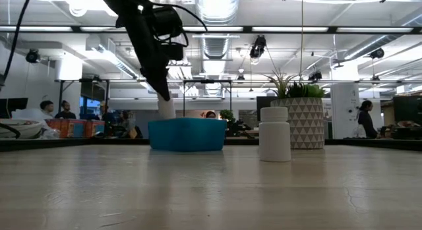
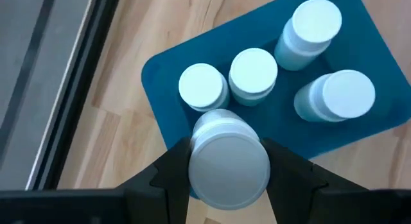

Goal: Pick and place pill bottles into a basket
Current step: Put the white pill bottle into the dark blue bin

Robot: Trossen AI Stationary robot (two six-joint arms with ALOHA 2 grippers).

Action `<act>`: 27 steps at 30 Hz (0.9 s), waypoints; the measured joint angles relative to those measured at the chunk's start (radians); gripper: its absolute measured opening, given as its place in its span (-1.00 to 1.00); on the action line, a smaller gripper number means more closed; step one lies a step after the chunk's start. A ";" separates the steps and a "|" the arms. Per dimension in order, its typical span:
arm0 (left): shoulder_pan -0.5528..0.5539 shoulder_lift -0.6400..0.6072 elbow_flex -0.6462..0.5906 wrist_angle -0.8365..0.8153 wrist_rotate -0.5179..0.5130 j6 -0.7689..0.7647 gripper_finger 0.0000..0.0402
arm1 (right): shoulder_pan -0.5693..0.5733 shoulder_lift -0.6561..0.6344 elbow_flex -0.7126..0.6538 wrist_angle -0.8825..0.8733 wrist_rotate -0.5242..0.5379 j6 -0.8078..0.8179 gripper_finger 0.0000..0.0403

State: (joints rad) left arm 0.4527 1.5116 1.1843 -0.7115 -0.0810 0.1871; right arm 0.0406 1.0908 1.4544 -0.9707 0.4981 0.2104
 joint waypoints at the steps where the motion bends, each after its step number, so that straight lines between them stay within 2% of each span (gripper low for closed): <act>1: 0.002 0.009 0.002 0.000 0.005 0.003 -0.28 | 0.000 0.002 0.000 0.001 0.000 0.000 0.62; 14: 0.038 0.082 -0.007 0.006 0.030 0.013 -0.28 | 0.000 0.009 0.000 -0.021 0.000 0.027 0.62; 25: 0.052 0.124 -0.008 0.031 0.091 0.035 -0.28 | 0.000 0.024 0.000 -0.021 0.001 0.024 0.62; 27: 0.052 0.134 -0.008 0.029 0.094 0.035 -0.23 | 0.000 0.024 0.000 -0.021 0.001 0.023 0.62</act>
State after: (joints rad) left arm 0.5049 1.6456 1.1759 -0.6830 0.0132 0.2223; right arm 0.0406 1.1145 1.4544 -0.9913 0.4988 0.2333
